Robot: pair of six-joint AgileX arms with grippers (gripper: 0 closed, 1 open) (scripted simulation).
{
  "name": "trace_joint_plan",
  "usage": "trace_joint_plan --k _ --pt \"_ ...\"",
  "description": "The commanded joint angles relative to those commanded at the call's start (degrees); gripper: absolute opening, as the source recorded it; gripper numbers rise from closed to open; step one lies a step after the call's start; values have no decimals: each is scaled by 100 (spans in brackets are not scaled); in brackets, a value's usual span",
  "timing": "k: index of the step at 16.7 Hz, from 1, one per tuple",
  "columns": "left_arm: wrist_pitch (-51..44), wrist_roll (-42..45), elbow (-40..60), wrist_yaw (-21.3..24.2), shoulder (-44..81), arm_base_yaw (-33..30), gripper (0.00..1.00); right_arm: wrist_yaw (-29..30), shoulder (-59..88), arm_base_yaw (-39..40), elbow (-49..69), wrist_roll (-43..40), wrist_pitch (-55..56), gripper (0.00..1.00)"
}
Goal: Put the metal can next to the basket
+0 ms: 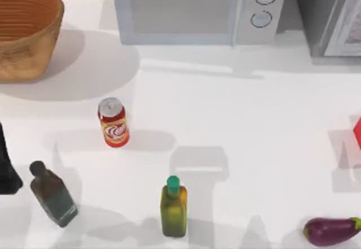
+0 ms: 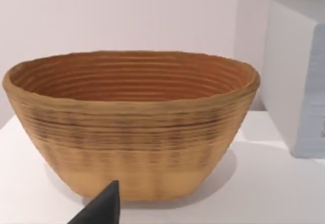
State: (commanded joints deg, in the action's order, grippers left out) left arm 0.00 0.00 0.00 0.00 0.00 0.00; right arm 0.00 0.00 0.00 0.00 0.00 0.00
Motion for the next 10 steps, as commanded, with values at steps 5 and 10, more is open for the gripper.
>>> trace_joint_plan --k 5,10 --pt "-270 83 351 1 354 -90 100 0 0 0 0 0 0 100" --pt "-1458 451 1952 3 2126 -486 100 0 0 0 0 0 0 100"
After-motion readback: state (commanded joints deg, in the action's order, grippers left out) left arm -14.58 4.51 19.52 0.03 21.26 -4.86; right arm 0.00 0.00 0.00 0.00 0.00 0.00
